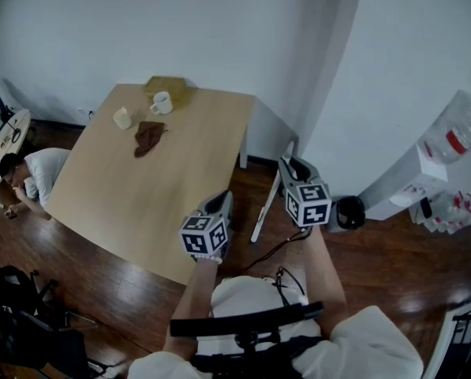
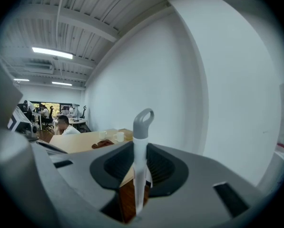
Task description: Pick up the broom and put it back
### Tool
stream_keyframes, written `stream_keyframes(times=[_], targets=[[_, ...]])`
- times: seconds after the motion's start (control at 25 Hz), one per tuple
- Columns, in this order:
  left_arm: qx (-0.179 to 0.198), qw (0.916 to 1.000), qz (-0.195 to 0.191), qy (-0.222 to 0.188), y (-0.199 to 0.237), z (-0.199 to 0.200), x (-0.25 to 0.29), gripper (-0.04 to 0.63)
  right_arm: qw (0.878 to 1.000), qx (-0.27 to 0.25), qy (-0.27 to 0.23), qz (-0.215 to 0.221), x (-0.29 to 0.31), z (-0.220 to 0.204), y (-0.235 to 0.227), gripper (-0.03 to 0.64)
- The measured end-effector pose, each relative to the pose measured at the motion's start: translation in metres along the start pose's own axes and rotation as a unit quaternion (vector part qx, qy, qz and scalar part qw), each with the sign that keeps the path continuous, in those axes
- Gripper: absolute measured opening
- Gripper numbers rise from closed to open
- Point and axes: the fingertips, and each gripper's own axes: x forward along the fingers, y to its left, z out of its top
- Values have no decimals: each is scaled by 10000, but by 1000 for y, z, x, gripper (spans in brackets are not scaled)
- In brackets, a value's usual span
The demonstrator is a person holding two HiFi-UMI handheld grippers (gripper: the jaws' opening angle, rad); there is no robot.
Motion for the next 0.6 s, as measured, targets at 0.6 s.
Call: stream_keyframes(times=[0.6], targets=[[-186,9989,75,427,5,-42,5,-11,9975,-96,671,209,67,-79,-21,114]])
